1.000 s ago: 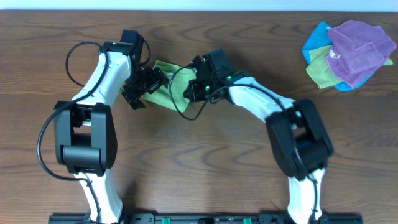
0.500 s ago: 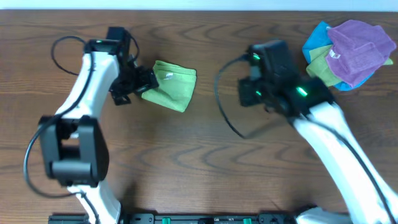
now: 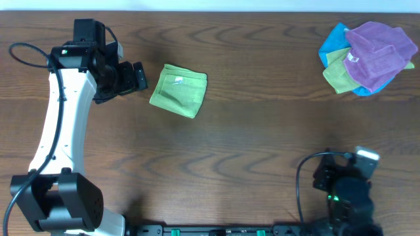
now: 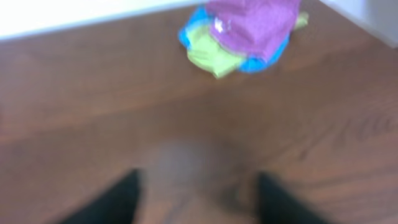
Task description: Fold the cloth
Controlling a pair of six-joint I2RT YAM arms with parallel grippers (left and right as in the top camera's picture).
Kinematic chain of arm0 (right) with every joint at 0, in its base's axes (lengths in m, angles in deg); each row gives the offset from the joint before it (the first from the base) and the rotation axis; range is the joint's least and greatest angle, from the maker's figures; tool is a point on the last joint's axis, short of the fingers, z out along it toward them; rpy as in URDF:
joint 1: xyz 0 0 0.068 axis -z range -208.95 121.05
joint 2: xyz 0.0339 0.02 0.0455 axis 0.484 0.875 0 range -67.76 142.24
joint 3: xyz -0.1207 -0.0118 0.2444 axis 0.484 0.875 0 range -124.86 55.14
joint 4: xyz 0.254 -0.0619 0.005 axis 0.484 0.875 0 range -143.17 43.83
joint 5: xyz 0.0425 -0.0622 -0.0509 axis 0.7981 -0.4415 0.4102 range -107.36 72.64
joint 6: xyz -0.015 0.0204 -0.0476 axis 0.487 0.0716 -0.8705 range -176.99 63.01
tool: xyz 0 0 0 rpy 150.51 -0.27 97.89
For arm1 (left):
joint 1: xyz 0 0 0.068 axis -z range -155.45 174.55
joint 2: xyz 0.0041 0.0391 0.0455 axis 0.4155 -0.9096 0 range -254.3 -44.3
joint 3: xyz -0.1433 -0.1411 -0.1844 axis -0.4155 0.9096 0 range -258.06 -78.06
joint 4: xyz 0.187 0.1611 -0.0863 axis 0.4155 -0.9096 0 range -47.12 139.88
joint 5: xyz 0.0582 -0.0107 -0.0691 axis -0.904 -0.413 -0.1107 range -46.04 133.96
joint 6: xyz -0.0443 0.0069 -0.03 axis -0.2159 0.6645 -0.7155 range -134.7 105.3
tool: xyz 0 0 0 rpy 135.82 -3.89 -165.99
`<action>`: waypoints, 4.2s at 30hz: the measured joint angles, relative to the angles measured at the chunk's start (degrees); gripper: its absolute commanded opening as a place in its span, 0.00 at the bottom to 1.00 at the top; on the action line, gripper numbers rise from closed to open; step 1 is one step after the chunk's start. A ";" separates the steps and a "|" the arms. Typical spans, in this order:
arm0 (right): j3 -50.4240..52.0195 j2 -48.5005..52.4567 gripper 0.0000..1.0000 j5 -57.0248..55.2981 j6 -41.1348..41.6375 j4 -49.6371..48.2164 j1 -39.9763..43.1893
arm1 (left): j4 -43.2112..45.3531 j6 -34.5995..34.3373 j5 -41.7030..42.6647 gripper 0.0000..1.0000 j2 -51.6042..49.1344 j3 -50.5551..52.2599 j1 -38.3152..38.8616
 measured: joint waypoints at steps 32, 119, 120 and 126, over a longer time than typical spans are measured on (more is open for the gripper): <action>3.76 -3.10 0.99 5.64 0.33 4.26 11.58 | 1.01 0.02 0.22 0.95 0.00 -0.02 0.00; 3.82 -11.98 0.99 5.75 0.33 9.86 18.14 | 65.11 -65.31 -12.81 0.06 -9.51 38.03 18.18; 3.82 -11.98 0.99 5.75 0.33 9.84 18.14 | 65.68 -65.00 -12.76 0.06 -9.51 38.05 18.18; 3.82 -11.98 0.99 5.75 0.33 9.86 18.14 | 76.08 -61.79 -8.70 0.06 -9.66 38.60 17.49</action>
